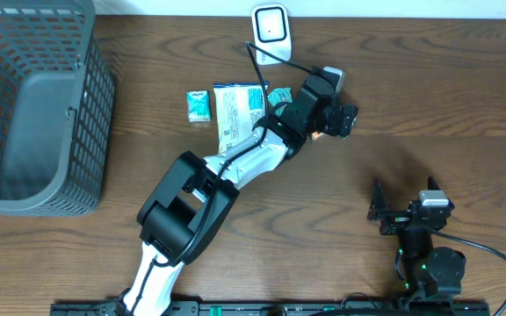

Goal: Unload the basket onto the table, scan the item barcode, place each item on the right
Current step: 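Carry the Zam-Buk tin under the scanner face with the left gripper, then release the Zam-Buk tin on the table right of the orange pack, then move the left gripper into the now-empty basket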

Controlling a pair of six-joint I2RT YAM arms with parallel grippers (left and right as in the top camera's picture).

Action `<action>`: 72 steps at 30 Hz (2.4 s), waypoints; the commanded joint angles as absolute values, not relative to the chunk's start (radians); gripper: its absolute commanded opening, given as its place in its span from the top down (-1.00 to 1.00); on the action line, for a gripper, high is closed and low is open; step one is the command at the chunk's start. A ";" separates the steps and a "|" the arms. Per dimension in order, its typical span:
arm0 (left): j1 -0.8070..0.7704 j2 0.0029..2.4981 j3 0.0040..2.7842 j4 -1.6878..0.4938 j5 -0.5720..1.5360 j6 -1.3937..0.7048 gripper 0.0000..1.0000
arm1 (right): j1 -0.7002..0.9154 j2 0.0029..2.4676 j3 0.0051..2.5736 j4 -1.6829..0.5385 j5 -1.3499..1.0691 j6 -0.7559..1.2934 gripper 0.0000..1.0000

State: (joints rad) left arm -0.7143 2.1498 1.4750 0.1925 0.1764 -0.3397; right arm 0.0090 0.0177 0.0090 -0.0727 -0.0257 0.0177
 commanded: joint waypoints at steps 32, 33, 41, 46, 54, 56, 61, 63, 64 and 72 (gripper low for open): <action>0.199 1.222 1.477 -0.691 0.115 -0.183 -0.97 | 0.002 0.014 0.006 -0.075 -0.021 0.028 -0.99; 0.216 1.222 1.477 -0.697 0.115 -0.199 -0.96 | 0.002 0.014 0.006 -0.075 -0.021 0.028 -0.99; 0.332 1.221 1.477 -0.668 -0.061 -0.300 -0.95 | 0.002 0.014 0.006 -0.075 -0.021 0.029 -0.99; 0.484 1.230 1.477 -0.676 -0.091 -0.567 -0.96 | 0.002 0.014 0.006 -0.075 -0.021 0.028 -0.99; 0.495 1.250 1.477 -0.779 -0.091 -0.567 -0.96 | 0.002 0.014 0.006 -0.075 -0.021 0.028 -0.98; 0.495 1.251 1.477 -0.790 -0.091 -0.567 -0.96 | 0.002 0.014 0.006 -0.075 -0.021 0.028 -0.98; 0.494 1.255 1.477 -0.825 -0.091 -0.567 -0.96 | 0.002 0.014 0.006 -0.075 -0.021 0.028 -0.99; 0.494 1.259 1.477 -0.830 -0.091 -0.566 -0.96 | 0.002 0.014 0.006 -0.075 -0.021 0.028 -0.98; 0.494 1.261 1.477 -0.830 -0.091 -0.567 -0.96 | 0.002 0.014 0.006 -0.075 -0.021 0.028 -0.99; 0.494 1.265 1.477 -0.830 -0.091 -0.567 -0.95 | 0.002 0.014 0.006 -0.075 -0.021 0.028 -0.99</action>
State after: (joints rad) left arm 0.4919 1.2572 1.4742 -0.8280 -0.0784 -0.5545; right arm 0.0090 0.0174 0.0090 -0.0727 -0.0257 0.0177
